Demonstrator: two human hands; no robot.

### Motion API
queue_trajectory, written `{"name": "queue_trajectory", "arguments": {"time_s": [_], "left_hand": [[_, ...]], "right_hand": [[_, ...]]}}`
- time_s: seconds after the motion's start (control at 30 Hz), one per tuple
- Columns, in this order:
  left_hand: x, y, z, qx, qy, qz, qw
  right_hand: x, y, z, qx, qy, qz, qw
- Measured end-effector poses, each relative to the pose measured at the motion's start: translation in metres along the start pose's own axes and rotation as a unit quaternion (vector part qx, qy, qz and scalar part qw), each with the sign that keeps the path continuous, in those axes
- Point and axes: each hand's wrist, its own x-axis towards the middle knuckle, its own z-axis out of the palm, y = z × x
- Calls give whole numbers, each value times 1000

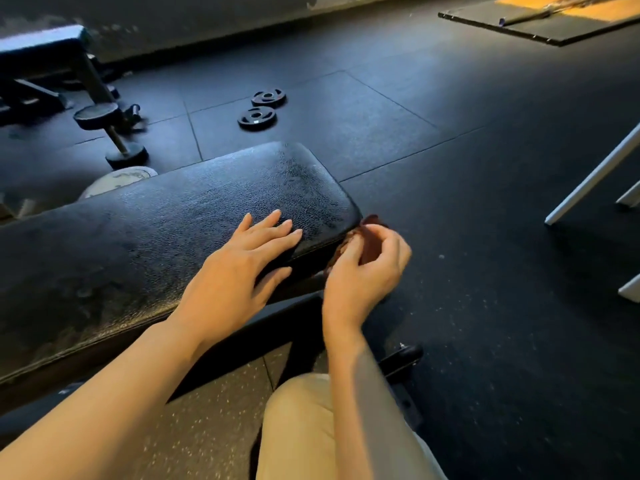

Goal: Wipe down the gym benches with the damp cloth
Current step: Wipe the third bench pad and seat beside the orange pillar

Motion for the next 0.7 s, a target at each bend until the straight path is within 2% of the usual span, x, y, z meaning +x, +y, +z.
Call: {"name": "queue_trajectory", "arguments": {"time_s": [0.07,0.23,0.3,0.47,0.57,0.7], "left_hand": [[0,0,0,-6,-2,-2,1000],[0,-4,1,-8,-6,0,1000],[0,-5,0,-12,-11,3,1000],[-1,-6,0,-15,-9,9,1000],[0,-6,0,-12,-3,4,1000],[-1,-6,1,-14,1,-3,1000]], "right_hand": [[15,5,1,10,-3,17,1000],[-49,-7,-6,5,-26,-26,999],[-35,-1,-3,16,-23,-27,999],[34,35,-5,44,51,136,988],[37,29,-22,66,100,124,985],[19,11,-8,83,19,92,992]]}}
